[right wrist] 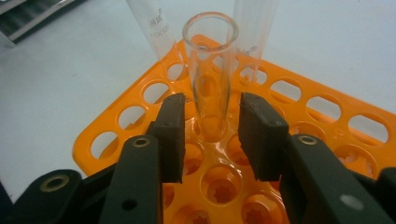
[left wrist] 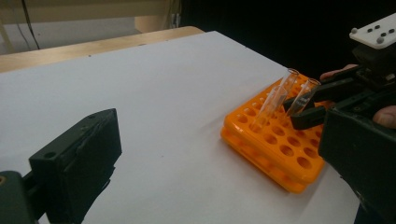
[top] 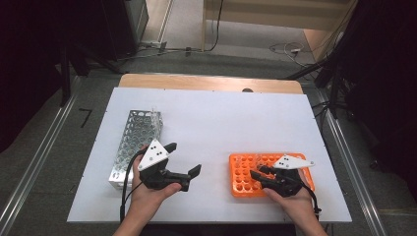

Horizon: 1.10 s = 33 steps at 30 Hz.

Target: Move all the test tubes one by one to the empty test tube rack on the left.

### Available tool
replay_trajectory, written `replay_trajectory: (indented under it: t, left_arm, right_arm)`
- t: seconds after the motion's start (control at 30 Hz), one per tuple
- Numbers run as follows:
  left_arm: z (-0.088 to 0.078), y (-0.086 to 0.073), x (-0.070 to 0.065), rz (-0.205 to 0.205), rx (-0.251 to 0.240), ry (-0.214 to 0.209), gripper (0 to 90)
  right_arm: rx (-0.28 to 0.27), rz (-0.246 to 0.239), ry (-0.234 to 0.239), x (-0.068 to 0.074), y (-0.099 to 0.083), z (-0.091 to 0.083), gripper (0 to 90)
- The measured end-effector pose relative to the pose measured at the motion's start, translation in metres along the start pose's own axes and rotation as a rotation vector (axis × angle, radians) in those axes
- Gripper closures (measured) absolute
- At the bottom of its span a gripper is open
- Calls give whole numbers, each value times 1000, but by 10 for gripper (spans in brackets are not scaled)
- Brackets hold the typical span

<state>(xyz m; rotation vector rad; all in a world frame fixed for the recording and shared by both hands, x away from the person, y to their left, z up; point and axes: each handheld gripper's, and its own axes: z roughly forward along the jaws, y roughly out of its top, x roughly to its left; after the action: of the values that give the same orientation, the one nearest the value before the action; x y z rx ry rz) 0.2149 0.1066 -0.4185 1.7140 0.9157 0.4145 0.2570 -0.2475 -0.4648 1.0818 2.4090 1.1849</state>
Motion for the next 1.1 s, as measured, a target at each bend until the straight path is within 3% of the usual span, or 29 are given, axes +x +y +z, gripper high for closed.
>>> replay_trajectory:
  t: [0.2, 0.27, 0.57, 1.1]
  left_arm:
    - [4, -4, -5, 4, 16, -19, 0]
    - [5, -4, -6, 6, 17, -21, 0]
    - [7, -5, -10, 9, 22, -36, 0]
    - [7, -2, -18, 18, 16, -63, 0]
  right_arm:
    - [-5, 2, -40, 1, 0, 1, 700]
    - [-13, 3, -27, 2, -1, 1, 734]
    - [-48, -1, -16, 1, 0, -7, 741]
    - [-146, -26, -1, 1, 11, -44, 743]
